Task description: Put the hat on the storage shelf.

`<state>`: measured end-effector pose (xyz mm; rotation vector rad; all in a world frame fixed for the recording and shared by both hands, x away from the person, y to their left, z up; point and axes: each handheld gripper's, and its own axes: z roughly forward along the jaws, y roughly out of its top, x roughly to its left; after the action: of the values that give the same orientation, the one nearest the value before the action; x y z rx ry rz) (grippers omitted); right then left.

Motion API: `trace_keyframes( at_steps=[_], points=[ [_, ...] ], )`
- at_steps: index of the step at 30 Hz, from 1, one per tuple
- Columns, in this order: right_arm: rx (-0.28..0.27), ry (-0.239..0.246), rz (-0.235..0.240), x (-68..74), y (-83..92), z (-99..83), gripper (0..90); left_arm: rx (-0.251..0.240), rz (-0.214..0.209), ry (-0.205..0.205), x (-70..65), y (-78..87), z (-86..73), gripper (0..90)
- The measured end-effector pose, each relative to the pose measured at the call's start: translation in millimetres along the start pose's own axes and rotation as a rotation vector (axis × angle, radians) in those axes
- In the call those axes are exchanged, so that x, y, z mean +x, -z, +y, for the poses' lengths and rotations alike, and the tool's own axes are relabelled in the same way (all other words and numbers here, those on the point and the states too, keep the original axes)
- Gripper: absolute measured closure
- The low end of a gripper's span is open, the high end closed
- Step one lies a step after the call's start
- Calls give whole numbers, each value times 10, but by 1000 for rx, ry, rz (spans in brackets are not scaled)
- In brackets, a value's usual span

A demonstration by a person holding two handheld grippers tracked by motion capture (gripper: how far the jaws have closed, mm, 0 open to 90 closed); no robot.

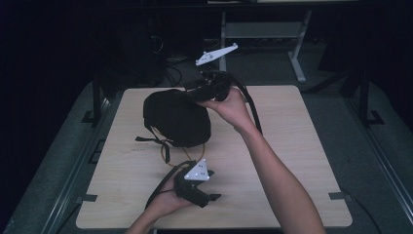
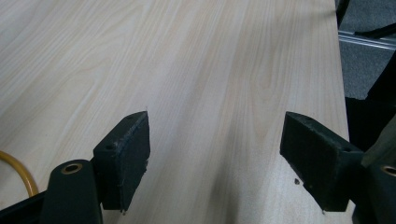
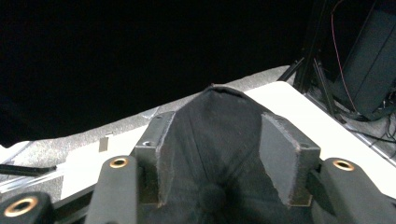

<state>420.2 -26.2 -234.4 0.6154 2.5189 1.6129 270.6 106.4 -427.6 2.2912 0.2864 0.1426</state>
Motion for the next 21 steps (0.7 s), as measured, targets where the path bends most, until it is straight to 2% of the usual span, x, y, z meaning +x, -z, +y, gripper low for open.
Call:
trace_keyframes(
  at_steps=[9,13,21],
  points=[
    [9,-18,-42,-66,195,-111,335,-11,-9,18,29,9,-16,236],
    [8,-35,-58,-114,308,-197,324,-2,-19,21,26,-20,-28,229],
    [5,-76,-75,-195,451,-323,279,-1,-12,14,24,-12,-31,224]
  ],
)
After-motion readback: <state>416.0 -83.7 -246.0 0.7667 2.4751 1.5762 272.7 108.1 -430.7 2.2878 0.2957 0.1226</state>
